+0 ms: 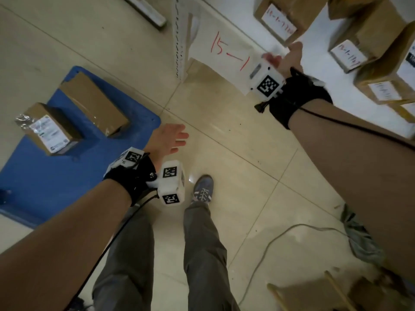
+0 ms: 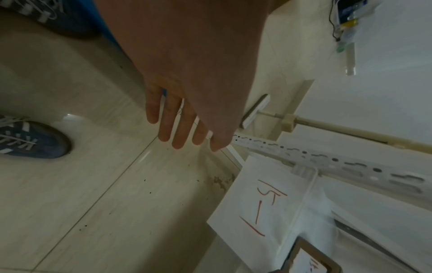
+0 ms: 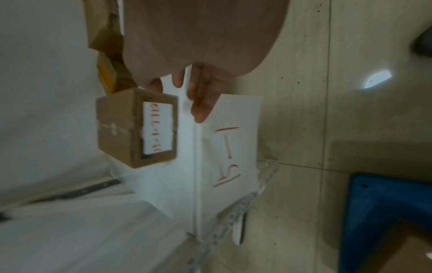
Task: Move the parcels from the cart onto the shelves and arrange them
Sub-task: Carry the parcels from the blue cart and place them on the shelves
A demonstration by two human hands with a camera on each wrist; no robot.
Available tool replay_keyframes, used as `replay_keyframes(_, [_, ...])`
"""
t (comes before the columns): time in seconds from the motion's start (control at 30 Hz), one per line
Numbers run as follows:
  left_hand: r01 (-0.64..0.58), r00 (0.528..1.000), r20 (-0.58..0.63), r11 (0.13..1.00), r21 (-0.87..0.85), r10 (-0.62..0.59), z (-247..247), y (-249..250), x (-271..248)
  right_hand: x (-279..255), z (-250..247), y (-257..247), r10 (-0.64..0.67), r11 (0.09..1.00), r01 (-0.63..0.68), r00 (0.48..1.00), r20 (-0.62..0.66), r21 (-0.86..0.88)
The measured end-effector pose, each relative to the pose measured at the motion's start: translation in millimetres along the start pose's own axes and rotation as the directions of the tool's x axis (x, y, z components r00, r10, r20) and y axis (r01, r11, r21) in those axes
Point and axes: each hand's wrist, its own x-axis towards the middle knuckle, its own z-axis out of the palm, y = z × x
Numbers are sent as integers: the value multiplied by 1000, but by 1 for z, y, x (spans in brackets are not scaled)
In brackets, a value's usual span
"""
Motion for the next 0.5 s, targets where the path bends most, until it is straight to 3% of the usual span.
replay_keyframes(0.03, [18, 999, 27, 1000, -11, -18, -5, -2, 2, -10, 1, 10, 9, 999, -6, 998, -55, 44])
replay_keyframes(0.13, [64, 996, 59, 997, -36, -62, -23, -13, 2, -44, -2, 55, 49, 995, -46, 998, 31, -85])
replay_keyframes(0.23, [51, 999, -8, 997, -57, -52, -48, -33, 3, -65, -2, 111, 179, 961, -161, 982, 63, -225])
replay_keyframes(0.5, [70, 972, -216, 993, -93, -88, -147, -94, 12, -112, 22, 244, 475, 780, -361, 873, 108, -511])
